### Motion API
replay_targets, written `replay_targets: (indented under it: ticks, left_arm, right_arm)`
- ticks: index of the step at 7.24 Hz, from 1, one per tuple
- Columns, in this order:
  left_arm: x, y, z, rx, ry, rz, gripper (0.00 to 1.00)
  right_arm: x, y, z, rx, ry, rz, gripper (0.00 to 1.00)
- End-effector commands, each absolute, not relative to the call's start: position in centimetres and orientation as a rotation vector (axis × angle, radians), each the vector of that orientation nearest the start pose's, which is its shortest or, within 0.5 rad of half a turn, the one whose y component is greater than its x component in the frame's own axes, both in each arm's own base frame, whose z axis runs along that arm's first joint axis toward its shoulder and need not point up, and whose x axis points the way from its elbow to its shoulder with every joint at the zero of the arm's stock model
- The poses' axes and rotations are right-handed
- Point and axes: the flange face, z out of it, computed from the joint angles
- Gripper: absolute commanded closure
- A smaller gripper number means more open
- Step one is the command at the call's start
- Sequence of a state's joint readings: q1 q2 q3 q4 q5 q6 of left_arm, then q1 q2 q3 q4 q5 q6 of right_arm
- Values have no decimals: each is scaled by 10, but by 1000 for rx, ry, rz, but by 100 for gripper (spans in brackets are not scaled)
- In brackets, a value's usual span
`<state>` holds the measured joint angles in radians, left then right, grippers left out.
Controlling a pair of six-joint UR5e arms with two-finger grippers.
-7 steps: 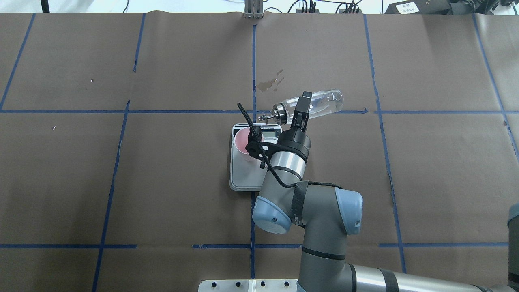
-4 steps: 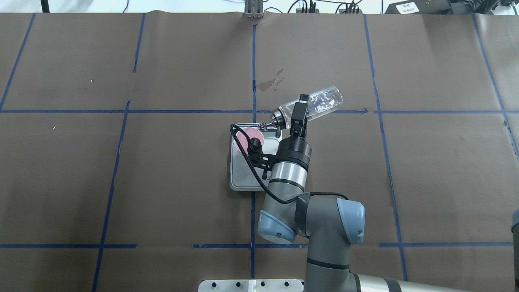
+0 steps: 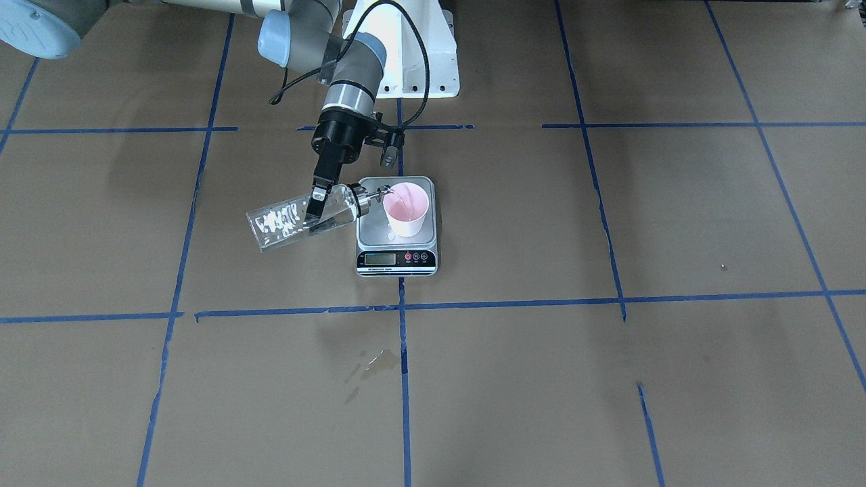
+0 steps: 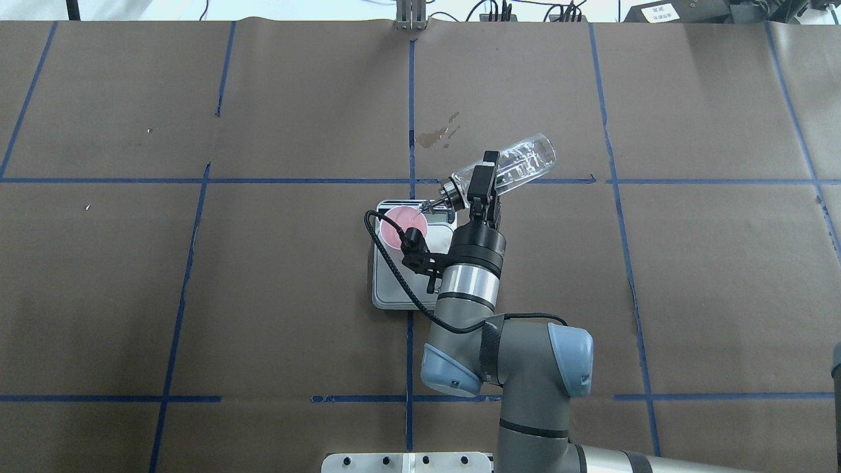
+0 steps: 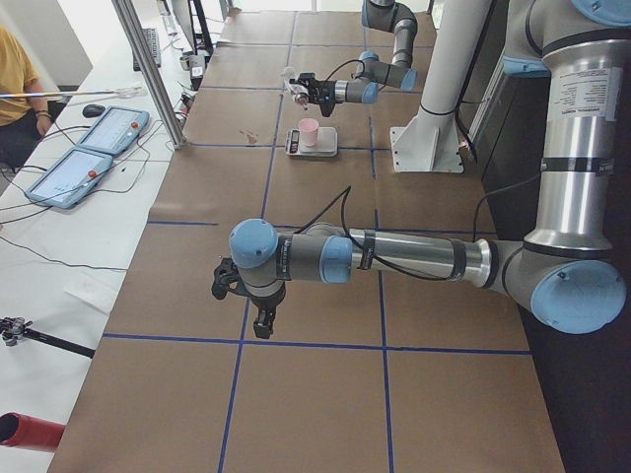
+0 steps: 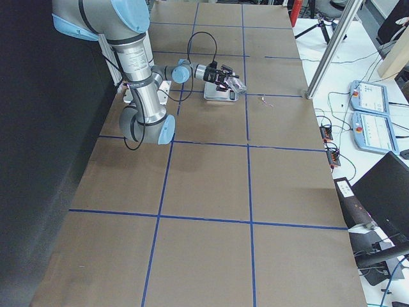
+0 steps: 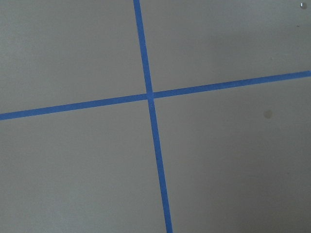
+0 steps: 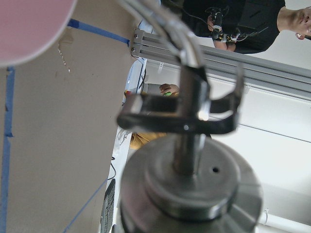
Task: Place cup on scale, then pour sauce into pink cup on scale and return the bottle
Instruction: 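Tilt the bottle with the right gripper to pour into the pink cup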
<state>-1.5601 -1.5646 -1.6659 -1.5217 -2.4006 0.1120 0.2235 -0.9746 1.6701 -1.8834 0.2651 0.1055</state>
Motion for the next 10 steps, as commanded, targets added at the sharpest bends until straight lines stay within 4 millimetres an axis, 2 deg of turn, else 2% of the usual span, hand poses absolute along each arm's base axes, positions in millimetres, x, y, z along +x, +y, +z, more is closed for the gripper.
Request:
replay_targets:
  ticks: [1,10]
  left_arm:
    - [-55,-491,616,81,827,133,0]
    - [-55,-491,615,82,827,133,0]
  right_arm:
    - [-574,-365,247,1133,800,-823,100]
    - [-573,-366,249,1123,851,-860,100]
